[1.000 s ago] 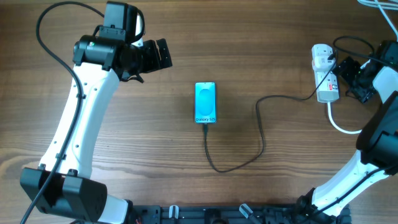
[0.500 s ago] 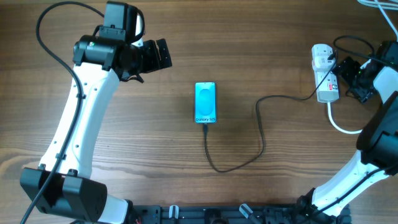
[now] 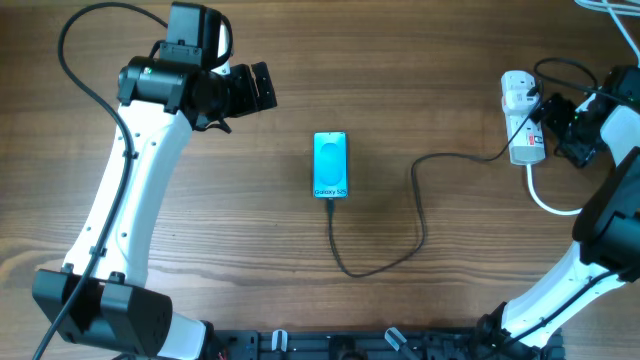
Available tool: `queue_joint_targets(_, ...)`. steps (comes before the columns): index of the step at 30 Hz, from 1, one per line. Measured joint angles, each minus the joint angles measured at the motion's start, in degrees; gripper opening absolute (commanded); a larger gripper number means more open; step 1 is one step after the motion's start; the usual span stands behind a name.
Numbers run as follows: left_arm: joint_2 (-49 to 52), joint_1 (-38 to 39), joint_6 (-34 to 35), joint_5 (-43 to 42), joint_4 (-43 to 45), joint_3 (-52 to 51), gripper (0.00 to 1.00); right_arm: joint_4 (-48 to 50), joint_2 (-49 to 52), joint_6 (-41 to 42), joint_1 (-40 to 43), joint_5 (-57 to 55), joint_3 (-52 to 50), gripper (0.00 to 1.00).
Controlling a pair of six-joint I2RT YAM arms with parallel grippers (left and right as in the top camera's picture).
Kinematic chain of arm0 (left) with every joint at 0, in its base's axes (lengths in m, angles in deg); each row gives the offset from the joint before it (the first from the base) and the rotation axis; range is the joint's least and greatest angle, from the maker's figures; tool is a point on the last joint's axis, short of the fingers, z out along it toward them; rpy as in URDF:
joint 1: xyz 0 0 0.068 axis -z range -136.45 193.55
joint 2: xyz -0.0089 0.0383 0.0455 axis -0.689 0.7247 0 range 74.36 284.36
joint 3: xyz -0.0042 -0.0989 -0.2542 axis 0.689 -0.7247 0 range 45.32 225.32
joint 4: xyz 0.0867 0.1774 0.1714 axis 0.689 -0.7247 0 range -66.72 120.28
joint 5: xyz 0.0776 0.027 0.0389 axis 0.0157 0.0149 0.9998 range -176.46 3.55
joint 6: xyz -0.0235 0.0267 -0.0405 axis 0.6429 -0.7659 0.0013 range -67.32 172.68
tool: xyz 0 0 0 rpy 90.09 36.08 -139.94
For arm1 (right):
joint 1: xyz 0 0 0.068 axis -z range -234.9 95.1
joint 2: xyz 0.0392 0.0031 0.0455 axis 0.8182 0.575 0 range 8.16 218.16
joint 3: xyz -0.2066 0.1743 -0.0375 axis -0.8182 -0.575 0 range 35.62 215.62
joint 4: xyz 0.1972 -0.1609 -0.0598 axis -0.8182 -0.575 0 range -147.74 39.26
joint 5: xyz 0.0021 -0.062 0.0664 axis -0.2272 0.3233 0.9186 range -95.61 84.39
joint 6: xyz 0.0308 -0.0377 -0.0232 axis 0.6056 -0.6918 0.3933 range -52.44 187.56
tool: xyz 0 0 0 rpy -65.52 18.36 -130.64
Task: Plug charger to phone and switch on socket
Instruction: 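Lift the right gripper away from the power strip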
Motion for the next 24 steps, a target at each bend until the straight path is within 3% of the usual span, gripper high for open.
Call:
queue_joint_targets(5, 0.00, 0.00, 0.00, 0.02, 0.00, 0.00, 1.00, -5.75, -3.23, 0.81, 0.00, -4.87, -0.74, 1.00)
queue_joint_targets(14, 0.00, 0.00, 0.00, 0.02, 0.00, 0.00, 1.00, -17.51, -20.65, 5.79, -1.14, -10.62, -0.83, 1.00)
queue_joint_targets(24, 0.00, 0.00, 0.00, 0.04, 0.02, 0.00, 1.00, -16.52, -33.90, 5.60, -18.10, -15.21, -9.31, 1.00)
